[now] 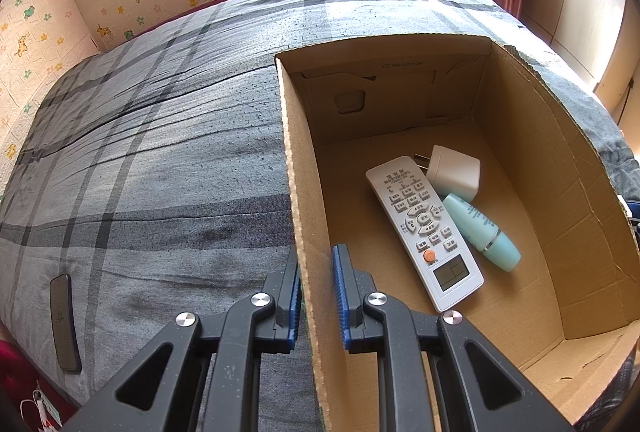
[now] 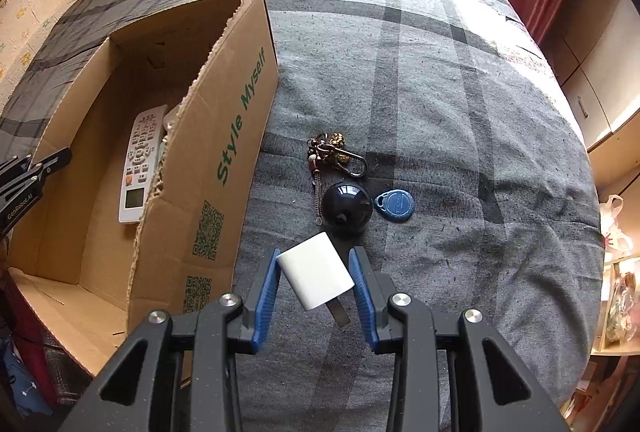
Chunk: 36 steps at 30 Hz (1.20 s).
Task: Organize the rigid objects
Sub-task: 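Lift the white plug with the right gripper and carry it into the box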
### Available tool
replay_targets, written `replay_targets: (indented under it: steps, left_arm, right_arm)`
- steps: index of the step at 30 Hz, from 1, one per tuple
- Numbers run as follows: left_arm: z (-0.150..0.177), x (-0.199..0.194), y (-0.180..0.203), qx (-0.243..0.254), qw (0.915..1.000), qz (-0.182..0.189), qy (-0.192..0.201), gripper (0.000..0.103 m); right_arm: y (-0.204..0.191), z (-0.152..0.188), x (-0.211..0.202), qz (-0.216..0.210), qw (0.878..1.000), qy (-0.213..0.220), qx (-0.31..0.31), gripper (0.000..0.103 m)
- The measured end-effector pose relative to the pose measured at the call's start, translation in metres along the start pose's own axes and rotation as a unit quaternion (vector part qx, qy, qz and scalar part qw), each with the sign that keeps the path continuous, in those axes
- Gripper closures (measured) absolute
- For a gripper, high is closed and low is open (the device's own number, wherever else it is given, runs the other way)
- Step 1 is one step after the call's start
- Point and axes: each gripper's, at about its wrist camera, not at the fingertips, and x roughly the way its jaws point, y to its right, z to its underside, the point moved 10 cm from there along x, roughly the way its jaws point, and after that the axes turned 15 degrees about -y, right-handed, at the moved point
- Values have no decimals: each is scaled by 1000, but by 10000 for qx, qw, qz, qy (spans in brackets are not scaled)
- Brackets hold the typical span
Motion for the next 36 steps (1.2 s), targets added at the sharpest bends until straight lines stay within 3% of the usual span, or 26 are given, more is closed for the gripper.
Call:
replay_targets:
  steps: [20, 36]
  left_arm:
    - [0, 0, -1, -1, 10000, 9, -6, 87]
    - [0, 0, -1, 0, 10000, 10, -10, 87]
  right_arm:
    - [-24, -17, -58, 135, 9994, 228, -215, 65]
    - [-83, -33, -76, -147, 9961, 375, -779, 65]
